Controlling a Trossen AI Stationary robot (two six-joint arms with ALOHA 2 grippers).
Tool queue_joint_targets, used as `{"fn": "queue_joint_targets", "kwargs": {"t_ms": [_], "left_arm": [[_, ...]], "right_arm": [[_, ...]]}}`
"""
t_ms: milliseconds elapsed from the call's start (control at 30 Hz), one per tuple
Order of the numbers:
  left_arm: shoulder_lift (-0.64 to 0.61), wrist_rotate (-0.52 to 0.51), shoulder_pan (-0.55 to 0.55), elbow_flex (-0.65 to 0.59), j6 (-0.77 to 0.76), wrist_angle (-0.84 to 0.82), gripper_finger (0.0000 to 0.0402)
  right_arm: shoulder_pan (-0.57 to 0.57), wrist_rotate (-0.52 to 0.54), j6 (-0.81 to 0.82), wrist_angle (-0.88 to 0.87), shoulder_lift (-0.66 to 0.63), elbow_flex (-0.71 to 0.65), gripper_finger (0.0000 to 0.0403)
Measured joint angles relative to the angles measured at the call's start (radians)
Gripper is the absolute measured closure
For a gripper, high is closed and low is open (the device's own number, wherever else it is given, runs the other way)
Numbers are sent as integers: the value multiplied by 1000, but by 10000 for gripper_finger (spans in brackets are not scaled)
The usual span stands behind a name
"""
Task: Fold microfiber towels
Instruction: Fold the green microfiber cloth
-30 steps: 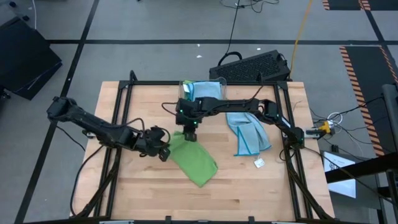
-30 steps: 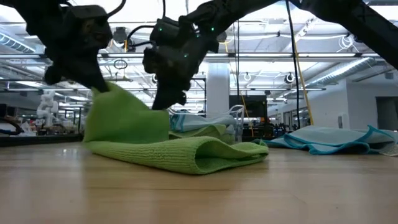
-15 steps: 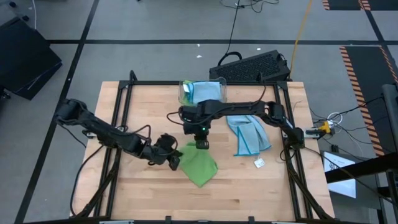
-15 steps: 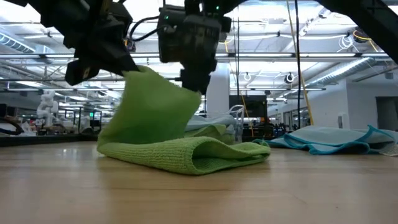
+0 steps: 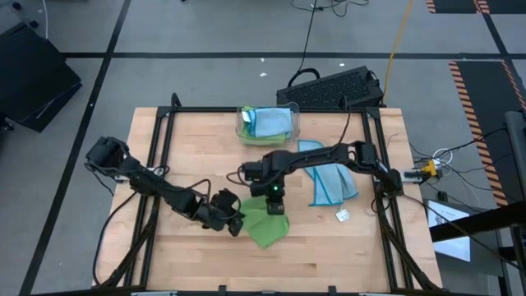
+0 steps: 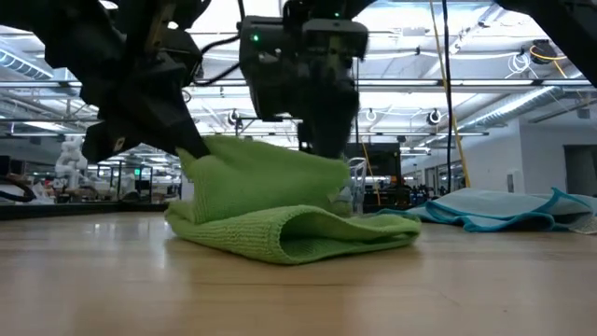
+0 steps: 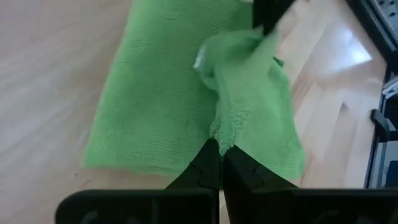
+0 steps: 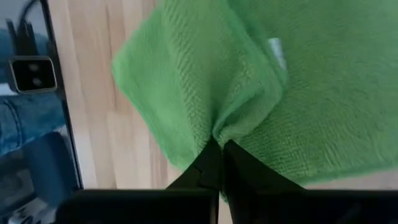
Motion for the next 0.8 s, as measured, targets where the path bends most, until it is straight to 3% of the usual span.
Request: {"fn": "queue_joint_targets", "kwargs": {"t_ms": [267,600,800], "left_arm": [[8,0,-1,0,15,122,396],[81,7,-16,0,-26,209,396],[81,7,-20,0,-24,208,396]], "right_arm": [[20,-13,-24,2,0,-100,398],[24,-181,-3,-45,0,-113,397],[56,-142,13,18,0,-113,388]]}}
